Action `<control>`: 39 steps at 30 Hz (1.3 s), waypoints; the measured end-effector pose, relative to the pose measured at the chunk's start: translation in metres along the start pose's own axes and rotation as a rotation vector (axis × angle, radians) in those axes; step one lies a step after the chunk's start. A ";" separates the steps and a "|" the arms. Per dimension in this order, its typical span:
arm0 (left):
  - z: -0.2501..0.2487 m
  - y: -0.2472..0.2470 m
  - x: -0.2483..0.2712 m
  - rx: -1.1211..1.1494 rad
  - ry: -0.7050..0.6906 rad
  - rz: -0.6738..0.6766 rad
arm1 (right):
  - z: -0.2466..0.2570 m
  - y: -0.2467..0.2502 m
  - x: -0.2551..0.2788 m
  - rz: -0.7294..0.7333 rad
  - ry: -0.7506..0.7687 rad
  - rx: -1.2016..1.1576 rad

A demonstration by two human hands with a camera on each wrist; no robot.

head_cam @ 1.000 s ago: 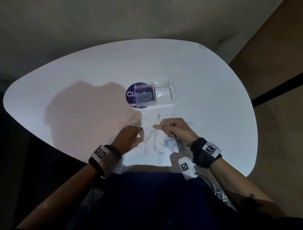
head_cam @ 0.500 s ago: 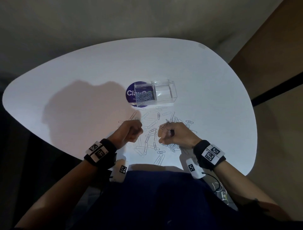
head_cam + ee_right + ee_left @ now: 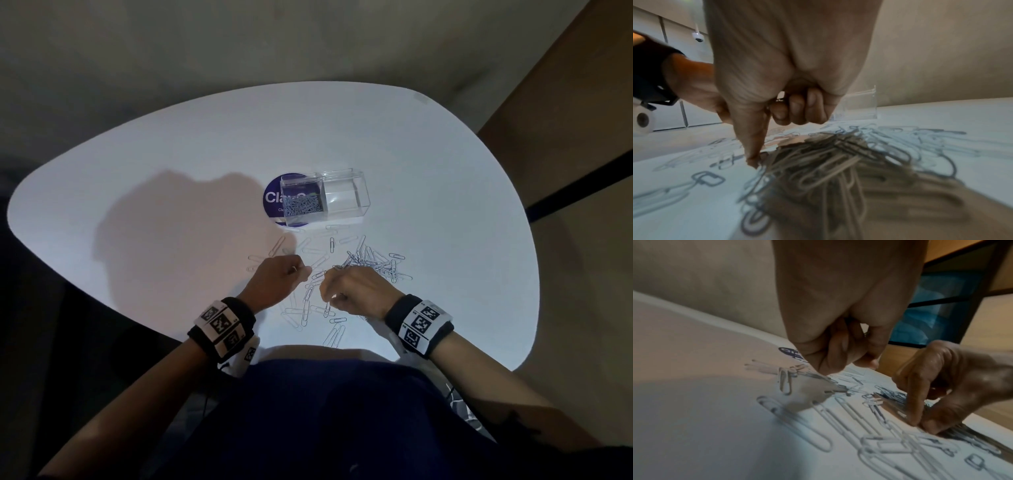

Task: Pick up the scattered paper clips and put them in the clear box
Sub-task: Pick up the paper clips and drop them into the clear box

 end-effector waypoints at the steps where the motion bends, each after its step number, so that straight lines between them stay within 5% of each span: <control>1: 0.000 0.000 0.000 -0.040 -0.011 -0.012 | 0.000 -0.001 0.000 0.010 0.011 0.014; 11: -0.011 0.023 -0.005 -0.127 0.036 -0.034 | 0.007 -0.013 0.000 0.011 0.033 0.178; 18: -0.018 0.062 -0.021 -0.012 0.161 0.008 | -0.019 0.032 0.008 -0.303 -0.257 -0.410; 22: -0.032 0.071 -0.031 -0.005 0.167 -0.014 | -0.024 0.054 -0.012 -0.458 -0.433 -0.163; 25: -0.041 0.074 -0.035 -0.031 0.155 -0.080 | -0.029 0.055 -0.034 -0.416 -0.527 -0.122; 29: -0.039 0.076 -0.039 -0.065 0.140 -0.151 | -0.027 0.049 -0.051 -0.314 -0.469 0.020; 39: -0.038 0.087 -0.048 -0.109 0.099 -0.259 | -0.038 0.045 -0.041 -0.451 -0.525 -0.092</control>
Point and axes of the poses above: each hand's wrist, its own x-axis away from the middle knuckle, its own y-axis out of the back of the hand, z = x × y, the point moved 5 cm from there along -x, towards the middle knuckle, and after that the axes turned 9 degrees about -x, right-handed, at the moved point
